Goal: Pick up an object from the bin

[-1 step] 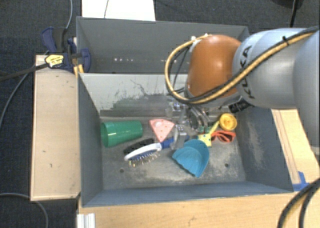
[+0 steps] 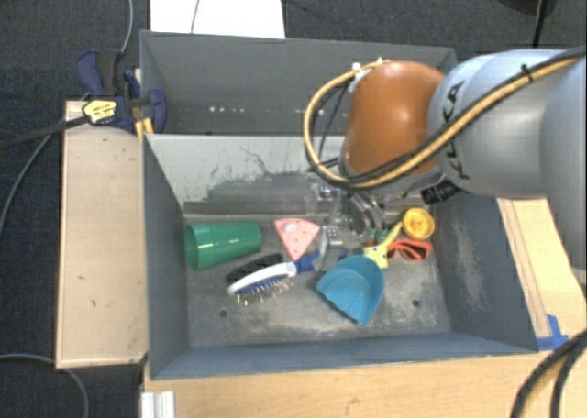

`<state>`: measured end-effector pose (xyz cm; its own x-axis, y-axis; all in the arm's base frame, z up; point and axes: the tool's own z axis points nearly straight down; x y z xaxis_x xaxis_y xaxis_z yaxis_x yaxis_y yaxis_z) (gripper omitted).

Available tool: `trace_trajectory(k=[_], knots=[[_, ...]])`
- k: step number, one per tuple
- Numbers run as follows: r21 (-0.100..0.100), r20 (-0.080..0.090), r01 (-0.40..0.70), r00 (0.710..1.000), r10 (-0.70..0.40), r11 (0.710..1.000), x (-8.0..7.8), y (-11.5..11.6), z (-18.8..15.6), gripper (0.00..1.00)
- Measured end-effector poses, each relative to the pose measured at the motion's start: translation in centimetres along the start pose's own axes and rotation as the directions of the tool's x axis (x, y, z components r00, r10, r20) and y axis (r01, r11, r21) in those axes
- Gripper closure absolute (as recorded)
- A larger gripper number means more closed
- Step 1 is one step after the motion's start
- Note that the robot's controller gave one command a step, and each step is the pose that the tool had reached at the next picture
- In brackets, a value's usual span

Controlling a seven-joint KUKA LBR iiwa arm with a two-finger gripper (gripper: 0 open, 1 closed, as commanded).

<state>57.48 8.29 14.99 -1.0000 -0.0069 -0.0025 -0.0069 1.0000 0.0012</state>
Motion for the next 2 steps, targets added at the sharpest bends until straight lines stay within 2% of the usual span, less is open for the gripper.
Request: trace_trajectory(k=[1,2], knots=[[0.000,0.007,0.092,0.996,-0.092,0.996,-0.1,0.1,1.8,0.00],[0.001,0.004,0.328,0.945,-0.328,0.945,-0.5,1.3,6.7,0.00]])
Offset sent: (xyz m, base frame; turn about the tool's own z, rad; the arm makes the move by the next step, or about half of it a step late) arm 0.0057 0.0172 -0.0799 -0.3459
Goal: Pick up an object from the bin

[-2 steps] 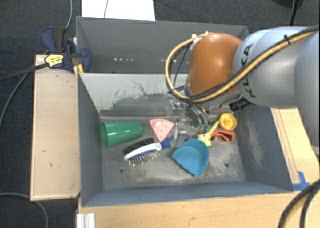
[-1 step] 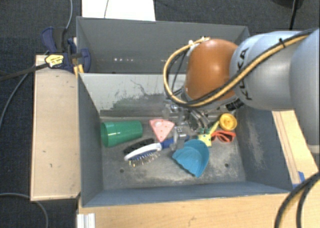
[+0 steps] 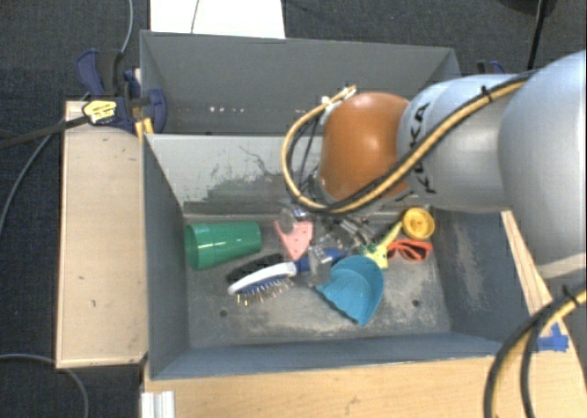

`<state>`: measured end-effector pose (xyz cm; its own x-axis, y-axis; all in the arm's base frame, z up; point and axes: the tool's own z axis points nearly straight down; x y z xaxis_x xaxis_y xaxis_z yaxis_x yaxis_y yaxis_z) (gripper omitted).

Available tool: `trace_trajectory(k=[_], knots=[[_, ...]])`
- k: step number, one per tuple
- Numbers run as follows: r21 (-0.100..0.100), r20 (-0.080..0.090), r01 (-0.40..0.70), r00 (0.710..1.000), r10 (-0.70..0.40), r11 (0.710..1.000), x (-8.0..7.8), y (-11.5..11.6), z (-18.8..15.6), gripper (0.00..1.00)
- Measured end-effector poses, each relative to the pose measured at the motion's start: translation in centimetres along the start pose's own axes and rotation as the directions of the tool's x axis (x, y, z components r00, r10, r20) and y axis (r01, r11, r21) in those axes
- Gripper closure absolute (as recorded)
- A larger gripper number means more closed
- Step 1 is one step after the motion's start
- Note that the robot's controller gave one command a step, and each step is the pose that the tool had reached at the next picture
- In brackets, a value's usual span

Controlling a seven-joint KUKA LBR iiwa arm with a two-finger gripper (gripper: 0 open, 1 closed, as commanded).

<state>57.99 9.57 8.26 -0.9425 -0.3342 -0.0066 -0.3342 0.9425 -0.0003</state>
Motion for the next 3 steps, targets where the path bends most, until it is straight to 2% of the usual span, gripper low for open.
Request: trace_trajectory(k=[1,2,3], knots=[[-0.001,0.006,0.016,1.000,-0.016,1.000,-0.2,0.6,2.5,0.00],[0.001,0.005,0.264,0.965,-0.264,0.965,0.4,0.5,1.2,1.00],[0.000,0.005,0.262,0.965,-0.262,0.965,0.4,0.5,1.2,1.00]])
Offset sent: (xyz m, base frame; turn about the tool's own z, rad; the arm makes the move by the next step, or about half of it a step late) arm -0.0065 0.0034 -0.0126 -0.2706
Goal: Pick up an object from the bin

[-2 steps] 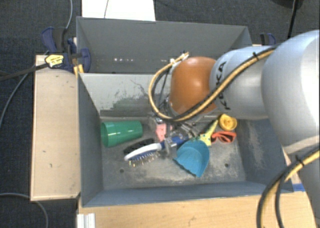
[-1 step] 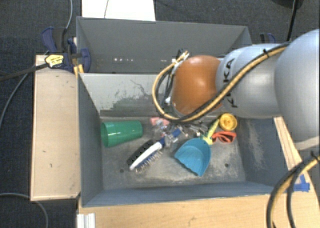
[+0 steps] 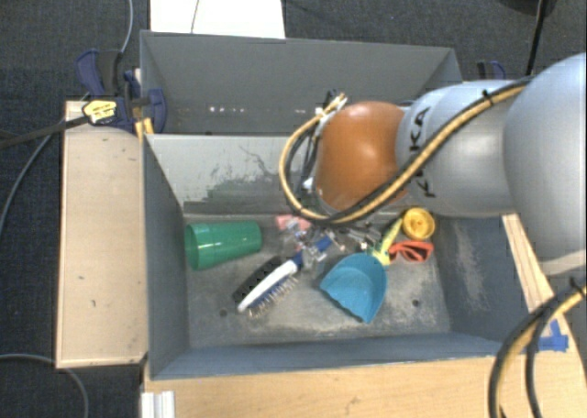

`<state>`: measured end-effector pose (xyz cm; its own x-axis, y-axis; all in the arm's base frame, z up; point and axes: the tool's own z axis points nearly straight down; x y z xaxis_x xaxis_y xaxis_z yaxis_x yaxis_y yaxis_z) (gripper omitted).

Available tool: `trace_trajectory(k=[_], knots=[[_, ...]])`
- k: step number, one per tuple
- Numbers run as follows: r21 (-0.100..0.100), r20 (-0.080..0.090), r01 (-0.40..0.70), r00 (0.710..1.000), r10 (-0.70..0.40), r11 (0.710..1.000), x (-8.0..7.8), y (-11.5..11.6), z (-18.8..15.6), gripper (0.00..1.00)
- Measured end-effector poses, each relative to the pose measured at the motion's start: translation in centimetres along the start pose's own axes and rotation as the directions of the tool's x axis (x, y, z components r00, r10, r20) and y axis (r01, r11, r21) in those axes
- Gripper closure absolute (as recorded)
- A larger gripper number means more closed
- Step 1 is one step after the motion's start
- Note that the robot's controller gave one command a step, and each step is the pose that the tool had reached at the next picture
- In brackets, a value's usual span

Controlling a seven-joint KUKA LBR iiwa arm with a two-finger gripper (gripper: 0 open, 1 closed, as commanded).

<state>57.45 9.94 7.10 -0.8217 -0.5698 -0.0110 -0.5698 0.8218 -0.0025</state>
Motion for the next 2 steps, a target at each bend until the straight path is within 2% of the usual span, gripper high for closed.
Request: trace_trajectory(k=[1,2], knots=[[-0.005,-0.009,-0.008,1.000,0.008,1.000,0.4,0.1,-3.9,1.00],[0.003,0.006,-0.001,1.000,0.001,1.000,0.2,-0.4,-8.0,1.00]])
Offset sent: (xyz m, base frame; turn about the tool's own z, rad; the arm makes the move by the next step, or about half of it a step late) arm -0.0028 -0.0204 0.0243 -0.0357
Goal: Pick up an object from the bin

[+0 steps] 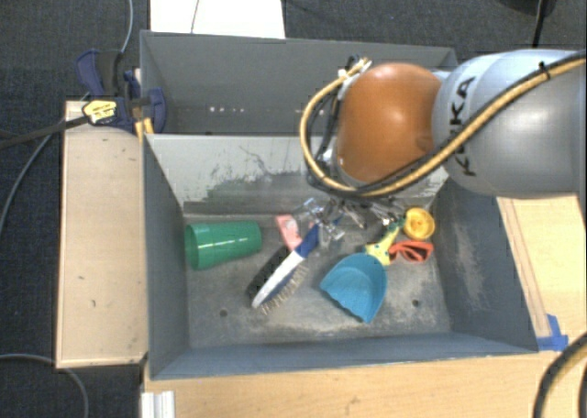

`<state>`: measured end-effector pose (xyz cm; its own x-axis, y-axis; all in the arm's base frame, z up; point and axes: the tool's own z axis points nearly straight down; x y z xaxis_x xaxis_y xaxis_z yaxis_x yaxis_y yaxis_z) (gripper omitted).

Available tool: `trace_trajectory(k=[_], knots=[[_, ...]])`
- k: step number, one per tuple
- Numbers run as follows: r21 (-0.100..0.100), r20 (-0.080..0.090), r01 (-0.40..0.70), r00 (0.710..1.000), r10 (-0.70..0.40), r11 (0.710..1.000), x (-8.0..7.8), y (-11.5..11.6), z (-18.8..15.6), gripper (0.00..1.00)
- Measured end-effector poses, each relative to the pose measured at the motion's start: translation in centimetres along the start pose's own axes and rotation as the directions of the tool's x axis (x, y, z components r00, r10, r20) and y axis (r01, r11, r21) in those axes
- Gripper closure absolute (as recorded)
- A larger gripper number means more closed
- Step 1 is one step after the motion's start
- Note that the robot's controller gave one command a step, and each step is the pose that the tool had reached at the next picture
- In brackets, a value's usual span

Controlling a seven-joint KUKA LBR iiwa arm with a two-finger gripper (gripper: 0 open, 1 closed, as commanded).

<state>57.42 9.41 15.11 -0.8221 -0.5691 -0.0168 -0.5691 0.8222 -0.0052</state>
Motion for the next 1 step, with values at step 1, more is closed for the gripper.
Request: trace_trajectory(k=[1], knots=[[-0.007,-0.013,-0.021,1.000,0.021,1.000,-0.01,1.05,-5.07,1.00]])
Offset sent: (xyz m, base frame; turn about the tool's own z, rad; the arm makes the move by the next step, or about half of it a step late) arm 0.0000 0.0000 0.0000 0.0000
